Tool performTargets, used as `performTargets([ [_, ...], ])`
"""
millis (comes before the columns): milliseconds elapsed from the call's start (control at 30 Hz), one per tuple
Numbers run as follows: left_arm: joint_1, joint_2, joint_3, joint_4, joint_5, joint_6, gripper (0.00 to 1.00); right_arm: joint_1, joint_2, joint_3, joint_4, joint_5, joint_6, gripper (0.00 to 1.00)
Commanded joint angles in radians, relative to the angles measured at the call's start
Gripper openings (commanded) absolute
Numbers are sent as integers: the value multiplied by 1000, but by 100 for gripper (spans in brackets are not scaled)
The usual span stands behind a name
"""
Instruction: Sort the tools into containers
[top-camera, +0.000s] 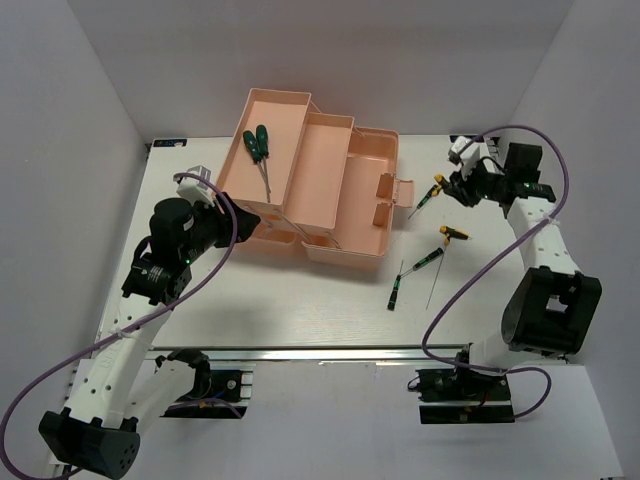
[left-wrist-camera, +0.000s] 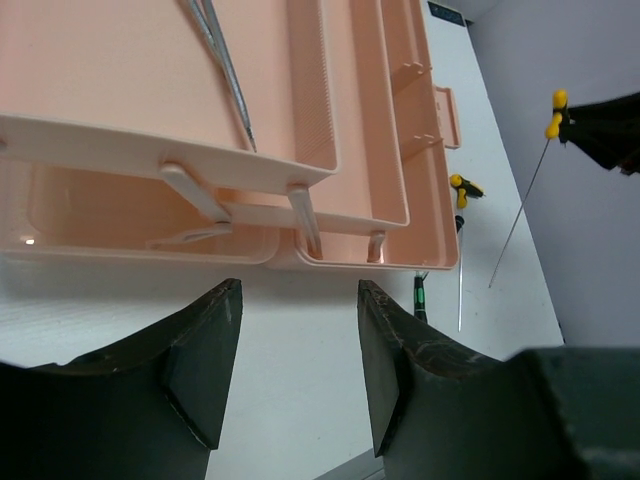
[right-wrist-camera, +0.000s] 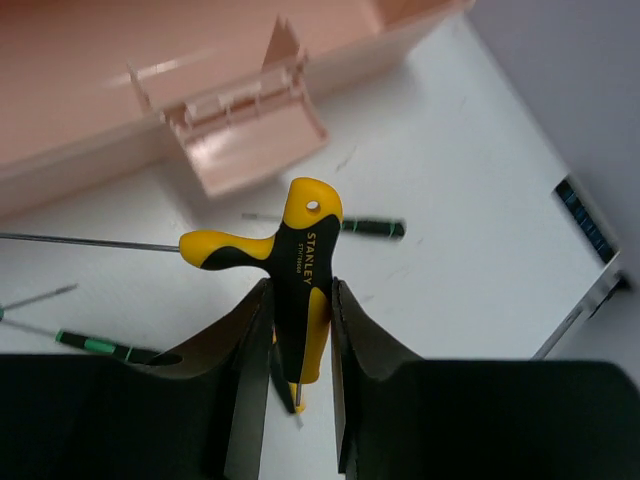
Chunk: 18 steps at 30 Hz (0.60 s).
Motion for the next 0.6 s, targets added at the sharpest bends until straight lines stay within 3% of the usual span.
performTargets([
  [0,-2,-19,1,58,40,9,60,74,5,128,19,-93,-15,0],
  [167,-2,-4,10,66,56,19,60,243,148,274,33,28,-47,0],
  [267,-2,-9,7,69,60,15,60,295,243,322,75,120,-66,0],
  [400,-2,-38,-7,64,54,6,60,302,389,547,42,173,-48,3],
  [433,-2,-44,-17,66,51,-1,60,303,441,585,-4,170,-54,15],
  [467,-2,-50,-24,69,53,-4,60,305,462,621,-32,167,-61,45],
  [500,-2,-56,-28,73,54,-11,61,308,479,674,-52,170,-73,56],
  [567,-2,-58,-33,87,62,-16,61,308,493,695,-69,160,-48,63],
])
